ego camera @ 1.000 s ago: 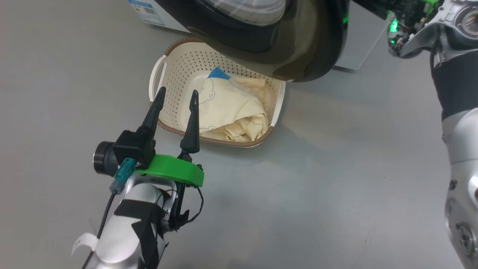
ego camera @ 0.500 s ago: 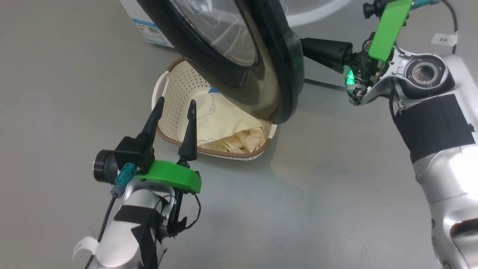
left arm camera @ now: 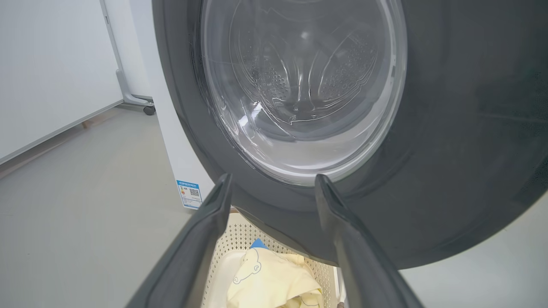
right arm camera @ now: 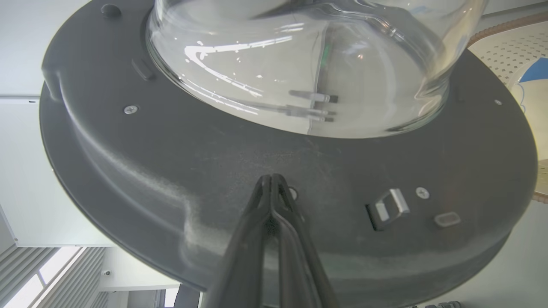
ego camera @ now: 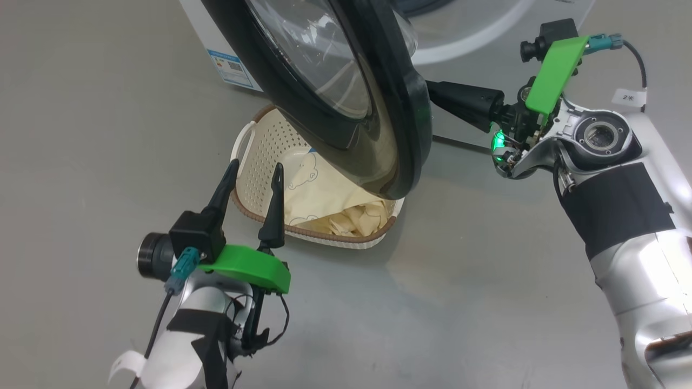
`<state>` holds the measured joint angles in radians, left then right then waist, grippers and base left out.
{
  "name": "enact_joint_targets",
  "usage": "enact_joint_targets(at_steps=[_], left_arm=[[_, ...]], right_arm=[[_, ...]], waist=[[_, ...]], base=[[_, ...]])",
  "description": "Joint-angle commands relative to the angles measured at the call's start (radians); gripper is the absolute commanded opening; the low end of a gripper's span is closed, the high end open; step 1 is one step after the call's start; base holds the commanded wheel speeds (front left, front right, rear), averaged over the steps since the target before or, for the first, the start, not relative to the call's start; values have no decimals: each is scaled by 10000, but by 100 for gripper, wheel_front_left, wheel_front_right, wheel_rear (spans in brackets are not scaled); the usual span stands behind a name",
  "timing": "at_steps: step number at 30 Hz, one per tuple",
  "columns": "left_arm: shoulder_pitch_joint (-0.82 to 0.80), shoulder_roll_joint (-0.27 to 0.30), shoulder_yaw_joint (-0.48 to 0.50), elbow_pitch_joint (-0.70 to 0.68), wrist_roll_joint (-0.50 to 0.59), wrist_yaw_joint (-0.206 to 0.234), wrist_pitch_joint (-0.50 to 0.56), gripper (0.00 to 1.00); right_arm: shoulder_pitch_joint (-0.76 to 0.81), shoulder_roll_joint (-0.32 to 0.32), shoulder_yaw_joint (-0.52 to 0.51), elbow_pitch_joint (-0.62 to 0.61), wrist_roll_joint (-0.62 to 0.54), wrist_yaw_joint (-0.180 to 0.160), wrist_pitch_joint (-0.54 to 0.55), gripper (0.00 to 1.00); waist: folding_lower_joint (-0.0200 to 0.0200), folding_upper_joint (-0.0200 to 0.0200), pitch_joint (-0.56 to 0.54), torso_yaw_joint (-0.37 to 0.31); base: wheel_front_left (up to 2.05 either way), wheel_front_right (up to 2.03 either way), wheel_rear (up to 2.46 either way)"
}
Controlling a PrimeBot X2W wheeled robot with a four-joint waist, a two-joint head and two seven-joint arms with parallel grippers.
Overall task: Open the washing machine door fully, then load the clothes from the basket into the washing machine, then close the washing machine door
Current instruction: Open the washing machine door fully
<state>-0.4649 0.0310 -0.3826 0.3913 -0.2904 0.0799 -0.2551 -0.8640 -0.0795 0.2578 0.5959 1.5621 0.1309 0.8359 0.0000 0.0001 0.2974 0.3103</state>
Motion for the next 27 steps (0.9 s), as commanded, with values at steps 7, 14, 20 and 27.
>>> enact_joint_targets(at_steps=[7, 14, 20, 27], left_arm=[[-48, 193, 392, -159, 135, -1, -67, 100], [-74, 193, 499, -175, 107, 25, -67, 100], [-19, 193, 643, -150, 201, 26, -67, 100], [57, 195, 855, -56, 276, -3, -67, 100]], right_arm=[[140, 292, 6, -273, 219, -2, -502, 0], [189, 287, -813, -586, 160, -2, -2467, 0], [640, -118, -1396, -1319, -725, -2, -4347, 0], [1719, -931, -1608, -2326, -2895, -2, -6886, 98]], waist=[[0, -1, -139, -84], [0, -1, -201, -199], [0, -1, -343, -417], [0, -1, -629, -839]], base=[[0, 0, 0], [0, 0, 0], [0, 0, 0], [0, 0, 0]])
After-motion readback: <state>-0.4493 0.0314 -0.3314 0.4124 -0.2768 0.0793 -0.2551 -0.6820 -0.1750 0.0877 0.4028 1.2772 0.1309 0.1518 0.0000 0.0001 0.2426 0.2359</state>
